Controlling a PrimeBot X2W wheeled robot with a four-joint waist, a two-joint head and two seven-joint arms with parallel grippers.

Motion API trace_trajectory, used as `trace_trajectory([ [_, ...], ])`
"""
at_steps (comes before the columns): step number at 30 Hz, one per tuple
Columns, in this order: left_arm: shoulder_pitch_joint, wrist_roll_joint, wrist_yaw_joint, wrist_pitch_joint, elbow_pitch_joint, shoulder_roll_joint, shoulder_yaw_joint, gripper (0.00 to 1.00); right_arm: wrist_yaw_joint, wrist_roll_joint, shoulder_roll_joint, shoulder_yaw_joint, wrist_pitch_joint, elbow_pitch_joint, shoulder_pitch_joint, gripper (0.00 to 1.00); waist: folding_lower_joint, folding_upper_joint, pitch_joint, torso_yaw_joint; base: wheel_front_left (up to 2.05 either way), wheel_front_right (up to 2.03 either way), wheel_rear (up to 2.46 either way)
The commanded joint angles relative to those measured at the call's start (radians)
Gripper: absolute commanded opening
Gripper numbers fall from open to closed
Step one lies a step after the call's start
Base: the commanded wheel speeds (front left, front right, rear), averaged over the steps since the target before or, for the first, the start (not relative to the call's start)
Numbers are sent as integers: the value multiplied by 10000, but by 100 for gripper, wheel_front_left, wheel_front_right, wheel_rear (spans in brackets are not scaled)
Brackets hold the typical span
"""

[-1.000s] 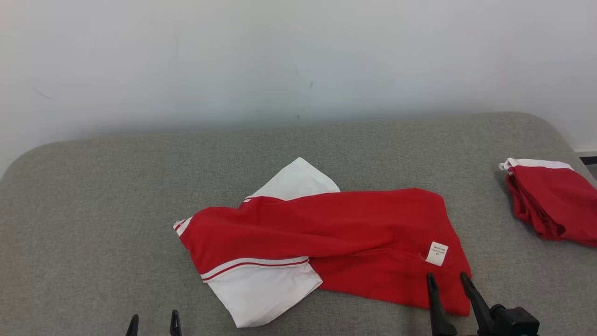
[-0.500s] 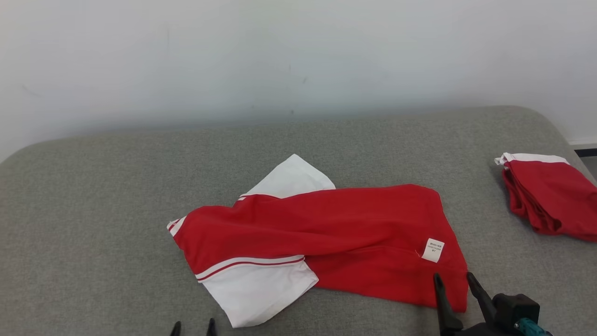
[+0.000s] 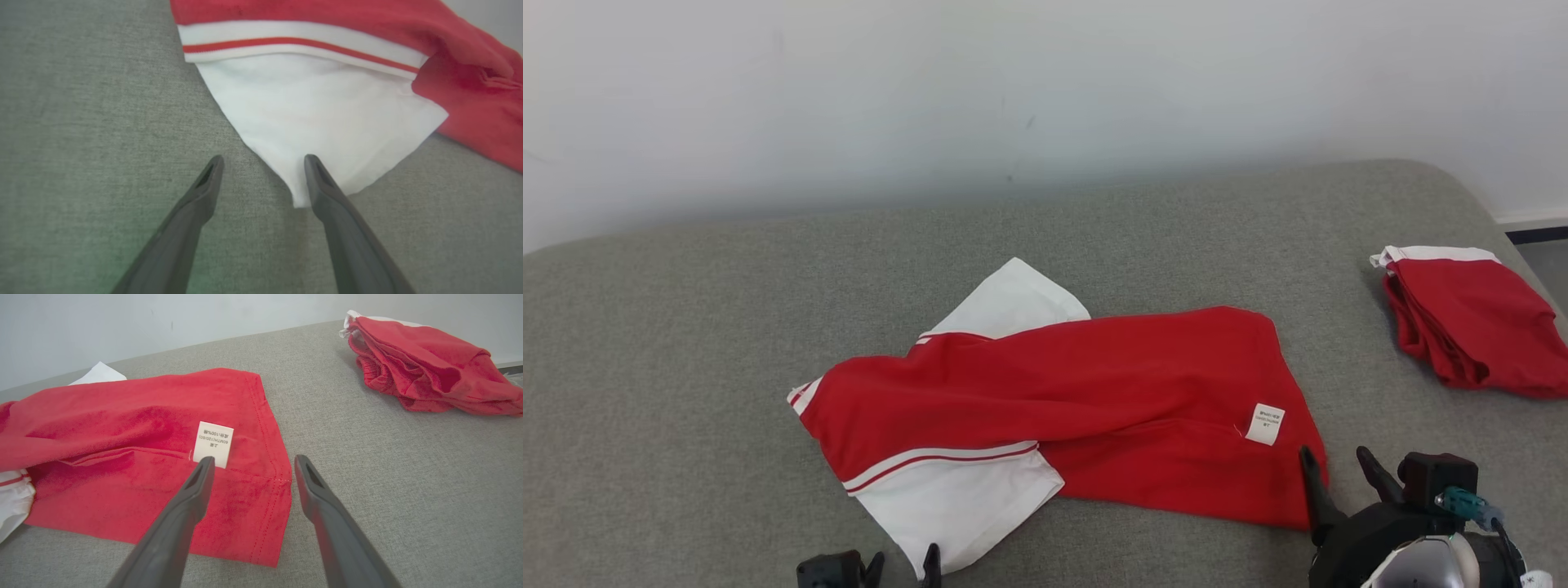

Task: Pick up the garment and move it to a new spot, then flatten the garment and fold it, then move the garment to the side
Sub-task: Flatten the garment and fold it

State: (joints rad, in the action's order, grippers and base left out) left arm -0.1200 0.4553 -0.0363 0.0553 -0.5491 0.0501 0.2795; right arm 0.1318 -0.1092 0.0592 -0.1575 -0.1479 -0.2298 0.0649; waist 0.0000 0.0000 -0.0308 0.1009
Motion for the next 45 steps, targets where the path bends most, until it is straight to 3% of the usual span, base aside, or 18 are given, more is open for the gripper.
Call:
trace_trajectory([
  [1, -107, 151, -13, -47, -37, 5, 27, 100, -25, 58, 42, -24, -37, 46, 84, 100, 0, 0, -64, 25, 0, 0, 0],
  [5, -219, 371, -76, -407, -185, 1, 319, 100, -25, 106, 100, -118, -543, -106, 211, 100, 0, 0, -211, 19, 0, 0, 0],
  [6, -235, 449, -70, -483, -203, -2, 377, 92, -25, 127, 101, -150, -663, -147, 250, 100, 0, 0, -233, 11, 0, 0, 0],
  [7, -249, 480, -94, -583, -240, -6, 447, 60, -25, 178, 111, -189, -790, -172, 284, 100, 0, 0, -261, 2, 0, 0, 0],
  [9, -275, 528, -105, -702, -294, -17, 558, 10, -25, 237, 107, -261, -1020, -234, 343, 100, 0, 0, -306, -12, 0, 0, 0],
  [10, -252, 633, -113, -779, -315, -23, 591, 0, -25, 260, 103, -307, -1107, -278, 371, 100, 0, 0, -330, -21, 0, 0, 0],
  [27, 129, 627, -444, -898, 163, 374, 646, 0, -25, 1082, -64, -1533, -2999, -763, 1425, 100, 0, 0, -674, -181, 0, 0, 0],
  [40, -71, 606, -573, -847, 325, 571, 683, 0, -26, 1581, -69, -1136, -3445, -1881, 2058, 100, 0, 0, -997, -375, 0, 0, 0],
  [42, -126, 614, -564, -817, 338, 568, 689, 0, -26, 1625, -55, -1124, -3389, -1977, 2136, 75, 0, 0, -1040, -390, 0, 0, 0],
  [43, -126, 614, -564, -817, 338, 568, 689, 0, -26, 1625, -55, -1124, -3389, -1977, 2136, 75, 0, 0, -1040, -390, 0, 0, 0],
  [44, -143, 621, -561, -791, 338, 575, 692, 0, -26, 1610, -57, -1109, -3379, -2018, 2176, 36, 0, 0, -1054, -397, 0, 0, 0],
  [45, -164, 628, -563, -761, 337, 576, 689, 0, -26, 1580, -56, -1088, -3328, -2022, 2220, 15, 0, 0, -1065, -403, 0, 0, 0],
])
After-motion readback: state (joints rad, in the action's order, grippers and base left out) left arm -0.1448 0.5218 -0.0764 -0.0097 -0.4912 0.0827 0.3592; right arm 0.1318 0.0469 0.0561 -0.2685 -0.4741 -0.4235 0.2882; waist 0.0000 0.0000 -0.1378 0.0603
